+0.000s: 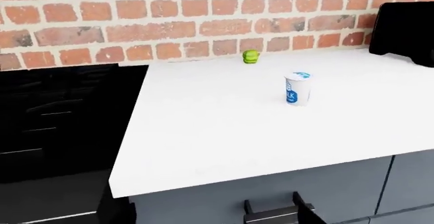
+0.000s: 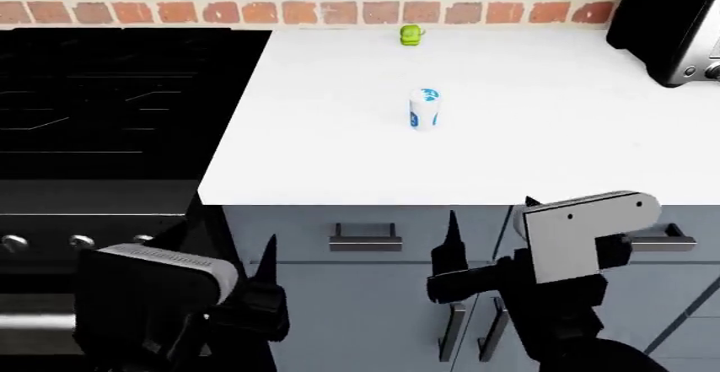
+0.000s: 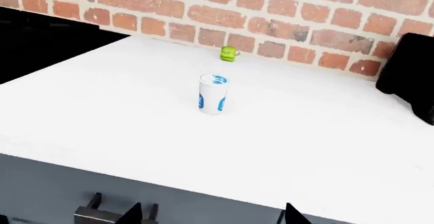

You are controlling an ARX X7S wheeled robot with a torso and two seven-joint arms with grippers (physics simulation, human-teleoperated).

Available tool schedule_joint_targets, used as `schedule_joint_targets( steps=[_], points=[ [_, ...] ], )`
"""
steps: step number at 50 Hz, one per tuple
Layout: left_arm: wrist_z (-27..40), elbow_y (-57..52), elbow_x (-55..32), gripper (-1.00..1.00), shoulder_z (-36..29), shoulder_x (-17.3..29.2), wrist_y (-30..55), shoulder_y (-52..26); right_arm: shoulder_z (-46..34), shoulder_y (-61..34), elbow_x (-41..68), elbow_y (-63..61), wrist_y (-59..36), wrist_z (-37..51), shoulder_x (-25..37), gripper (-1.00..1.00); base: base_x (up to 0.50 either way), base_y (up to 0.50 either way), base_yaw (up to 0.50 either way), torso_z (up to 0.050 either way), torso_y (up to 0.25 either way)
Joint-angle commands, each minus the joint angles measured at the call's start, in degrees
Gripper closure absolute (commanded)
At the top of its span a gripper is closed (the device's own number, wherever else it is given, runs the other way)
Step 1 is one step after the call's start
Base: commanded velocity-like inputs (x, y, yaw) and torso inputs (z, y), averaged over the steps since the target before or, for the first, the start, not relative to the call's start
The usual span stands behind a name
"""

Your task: Pick the yogurt and jello cup from the counter and place them in the cabinets closest to them.

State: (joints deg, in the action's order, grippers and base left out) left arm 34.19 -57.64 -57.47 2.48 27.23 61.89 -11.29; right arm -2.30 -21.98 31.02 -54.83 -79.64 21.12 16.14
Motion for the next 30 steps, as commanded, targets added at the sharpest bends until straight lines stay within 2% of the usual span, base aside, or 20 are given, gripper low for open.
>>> schedule_joint_targets(
  steps=[1,4,6,10,14,18,22,27,30],
  points=[
    [15.76,-2.33,-3.78,-1.00,-21.67,16.60,-18.43,-0.70,-0.28,1.92,29.52,-5.10,1.51,21.50,11.57,-1.00,0.00,0.00,0.00,0.000,0.000],
    [21.85,-2.33,-1.93,-1.00,-34.25,23.27,-27.95,-5.28,-3.16,1.98,39.45,-5.12,6.30,30.87,16.33,-1.00,0.00,0.00,0.00,0.000,0.000],
    [24.46,-2.32,-0.77,-1.00,-40.01,25.90,-32.19,-7.70,-7.98,0.92,43.66,-5.15,11.75,36.55,20.47,-1.00,0.00,0.00,0.00,0.000,0.000],
    [26.93,-2.28,1.40,-1.00,-46.62,27.98,-36.33,-10.02,-26.10,-4.95,46.21,-5.16,26.59,46.64,30.18,-1.00,0.00,0.00,0.00,0.000,0.000],
    [29.08,-2.32,2.69,-1.00,-53.70,28.33,-38.01,-13.76,-49.84,-16.15,43.94,-5.16,40.09,54.39,36.21,-1.00,0.00,0.00,0.00,0.000,0.000],
    [32.54,-2.31,3.49,-1.00,-64.26,29.51,-41.81,-20.72,-66.17,-24.92,42.32,-5.16,48.85,59.10,38.48,-1.00,0.00,0.00,0.00,0.000,0.000],
    [33.61,-2.24,4.03,-1.00,-67.71,29.45,-43.17,-22.85,-81.20,-32.48,37.74,-5.16,57.80,61.19,40.37,-1.00,0.00,0.00,0.00,0.000,0.000],
    [34.41,-2.17,4.89,-1.00,-70.57,29.23,-44.16,-23.93,-108.20,-46.52,28.65,-5.16,71.32,66.15,39.95,-1.00,0.00,0.00,0.00,0.000,0.000],
    [35.30,-2.25,5.13,-1.00,-72.90,29.05,-44.61,-25.26,-115.68,-50.50,26.27,-5.14,74.36,68.62,38.77,-1.00,0.00,0.00,0.00,0.000,0.000]
  ],
)
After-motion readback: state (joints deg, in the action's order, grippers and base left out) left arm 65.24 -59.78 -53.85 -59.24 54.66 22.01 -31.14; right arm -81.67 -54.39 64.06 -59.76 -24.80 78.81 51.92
